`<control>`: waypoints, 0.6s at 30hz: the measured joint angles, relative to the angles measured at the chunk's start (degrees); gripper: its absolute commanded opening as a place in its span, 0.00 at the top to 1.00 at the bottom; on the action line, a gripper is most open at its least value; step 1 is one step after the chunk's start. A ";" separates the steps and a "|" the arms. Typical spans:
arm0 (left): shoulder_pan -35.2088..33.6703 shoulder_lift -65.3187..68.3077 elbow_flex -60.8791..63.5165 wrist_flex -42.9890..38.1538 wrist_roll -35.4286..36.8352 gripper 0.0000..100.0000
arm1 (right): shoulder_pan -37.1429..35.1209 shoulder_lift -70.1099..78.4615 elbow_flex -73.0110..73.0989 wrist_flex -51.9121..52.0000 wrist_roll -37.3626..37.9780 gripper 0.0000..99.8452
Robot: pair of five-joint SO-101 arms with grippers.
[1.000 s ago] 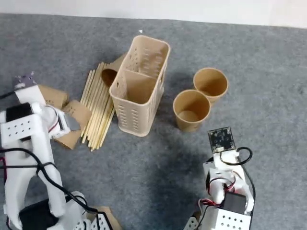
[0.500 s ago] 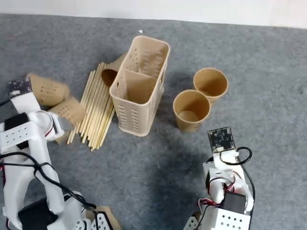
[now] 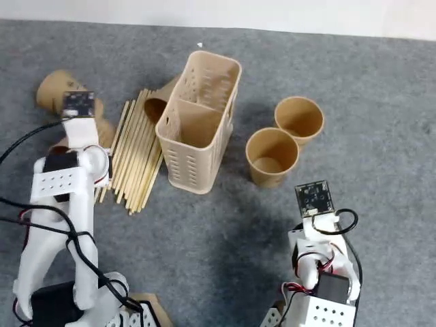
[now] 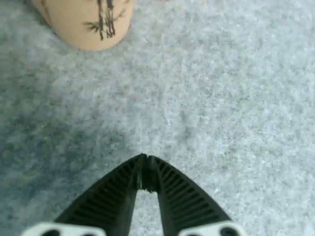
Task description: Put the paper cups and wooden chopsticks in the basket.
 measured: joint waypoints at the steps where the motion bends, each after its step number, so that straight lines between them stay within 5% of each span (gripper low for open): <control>1: 0.00 0.00 0.00 0.00 -1.05 0.96 | 0.00 0.00 0.00 0.00 0.00 0.99; 10: 0.09 0.00 -4.22 0.88 -2.55 1.00 | 0.00 0.00 0.00 0.00 0.00 0.99; 18: 0.09 0.00 -29.63 17.05 -10.20 1.00 | 0.00 0.00 0.00 0.00 0.00 0.99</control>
